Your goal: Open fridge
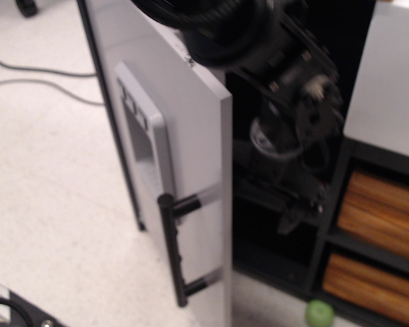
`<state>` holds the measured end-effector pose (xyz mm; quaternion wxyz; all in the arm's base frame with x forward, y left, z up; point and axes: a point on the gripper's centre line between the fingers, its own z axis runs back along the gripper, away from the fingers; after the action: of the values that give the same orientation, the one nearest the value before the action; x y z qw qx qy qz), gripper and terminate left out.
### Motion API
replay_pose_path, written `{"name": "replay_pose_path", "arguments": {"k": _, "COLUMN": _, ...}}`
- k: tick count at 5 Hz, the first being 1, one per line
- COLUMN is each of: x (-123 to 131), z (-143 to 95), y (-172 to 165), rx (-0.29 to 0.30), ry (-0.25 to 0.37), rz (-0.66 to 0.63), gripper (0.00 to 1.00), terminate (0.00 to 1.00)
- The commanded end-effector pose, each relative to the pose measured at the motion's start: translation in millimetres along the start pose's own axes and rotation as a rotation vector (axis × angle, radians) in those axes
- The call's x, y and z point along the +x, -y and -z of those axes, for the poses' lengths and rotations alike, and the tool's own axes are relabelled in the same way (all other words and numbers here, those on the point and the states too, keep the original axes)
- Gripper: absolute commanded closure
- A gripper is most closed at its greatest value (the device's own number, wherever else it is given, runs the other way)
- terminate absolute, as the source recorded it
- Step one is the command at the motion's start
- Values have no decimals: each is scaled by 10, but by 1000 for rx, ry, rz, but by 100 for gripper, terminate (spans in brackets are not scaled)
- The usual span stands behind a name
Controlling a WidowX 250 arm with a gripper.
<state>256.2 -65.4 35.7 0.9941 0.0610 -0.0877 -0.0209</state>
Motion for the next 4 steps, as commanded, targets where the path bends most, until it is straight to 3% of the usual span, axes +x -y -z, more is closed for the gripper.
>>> {"name": "replay_pose_path", "arguments": {"k": 1, "x": -207, "z": -353, "y": -720, "rx": -34, "ry": -14, "rz": -30, "gripper": 0, "terminate": 0}}
{"name": "replay_pose_path", "arguments": {"k": 2, "x": -406, "z": -431, "y": -1029, "rx": -50, "ry": -80, "rz": -30, "gripper": 0, "terminate": 0}}
{"name": "replay_pose_path", "arguments": {"k": 4, "x": -779, "z": -476, "y": -1485, "rx": -7, "ry": -104, "rz": 35, "gripper": 0, "terminate": 0}}
